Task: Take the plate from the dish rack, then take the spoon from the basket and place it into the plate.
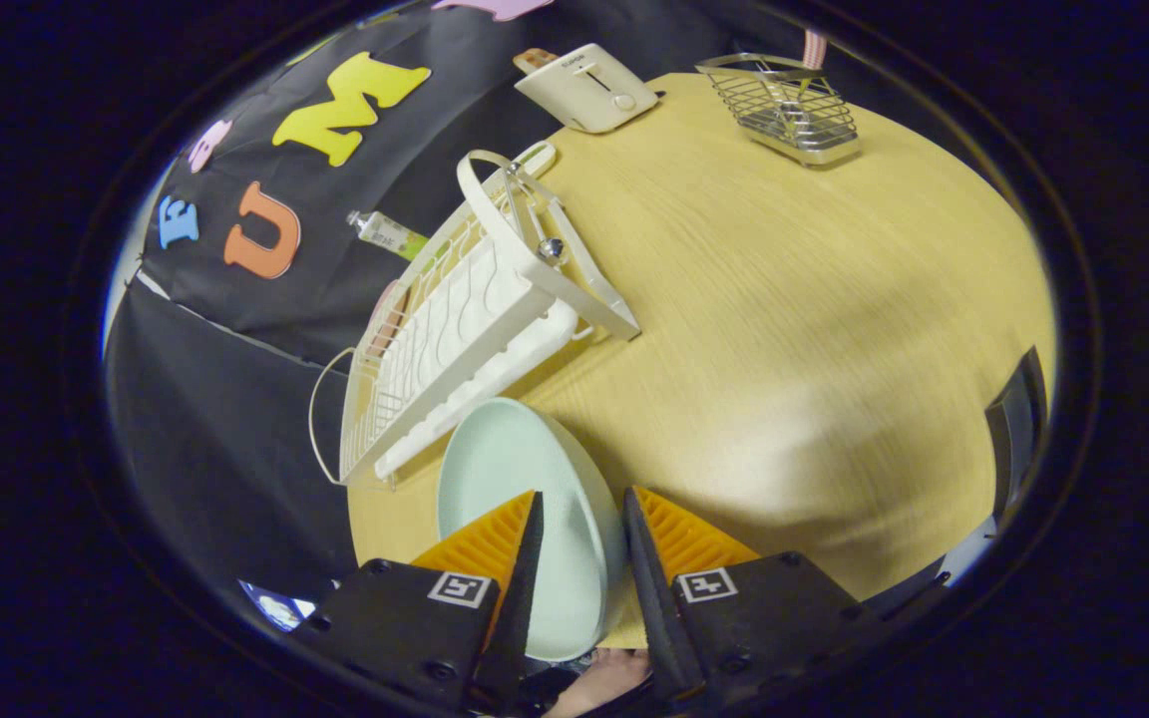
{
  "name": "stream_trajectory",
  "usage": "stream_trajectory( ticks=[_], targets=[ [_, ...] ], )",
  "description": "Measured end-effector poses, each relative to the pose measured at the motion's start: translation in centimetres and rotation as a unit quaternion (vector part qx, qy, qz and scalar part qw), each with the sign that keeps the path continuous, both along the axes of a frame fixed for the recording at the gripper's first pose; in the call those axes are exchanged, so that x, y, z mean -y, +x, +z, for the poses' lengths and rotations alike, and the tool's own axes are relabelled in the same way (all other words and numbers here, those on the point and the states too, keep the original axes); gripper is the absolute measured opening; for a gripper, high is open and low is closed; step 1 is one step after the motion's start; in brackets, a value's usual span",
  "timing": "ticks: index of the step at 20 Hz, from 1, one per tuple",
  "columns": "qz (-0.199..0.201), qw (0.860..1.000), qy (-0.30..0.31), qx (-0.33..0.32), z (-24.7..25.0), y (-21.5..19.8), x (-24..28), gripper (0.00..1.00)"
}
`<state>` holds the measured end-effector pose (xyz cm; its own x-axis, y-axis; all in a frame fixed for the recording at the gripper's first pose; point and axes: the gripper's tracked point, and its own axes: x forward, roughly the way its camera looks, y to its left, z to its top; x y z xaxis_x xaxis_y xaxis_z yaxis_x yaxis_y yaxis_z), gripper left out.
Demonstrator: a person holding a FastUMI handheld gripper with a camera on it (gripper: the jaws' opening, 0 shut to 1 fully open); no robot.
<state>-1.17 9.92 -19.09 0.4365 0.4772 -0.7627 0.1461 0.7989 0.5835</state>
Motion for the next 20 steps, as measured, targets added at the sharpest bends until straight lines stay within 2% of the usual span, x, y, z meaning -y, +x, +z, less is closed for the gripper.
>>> stream_trajectory(
  ticks=[3, 5, 8, 9, 12, 16, 20],
  targets=[
    [0.011, 1.000, -0.011, 0.023, 0.4, 0.0, 0.1, 0.59],
    [0.017, 0.998, -0.025, 0.063, 1.4, 0.2, 0.7, 0.62],
    [0.014, 0.990, -0.059, 0.127, 3.3, 0.6, 2.9, 0.78],
    [0.011, 0.986, -0.072, 0.147, 3.9, 0.7, 3.8, 0.80],
    [-0.015, 0.962, -0.150, 0.228, 6.0, 1.8, 8.7, 0.94],
    [-0.060, 0.923, -0.223, 0.307, 9.0, 2.8, 15.4, 0.95],
    [-0.127, 0.887, -0.266, 0.354, 11.4, 5.2, 23.2, 0.95]
  ],
)
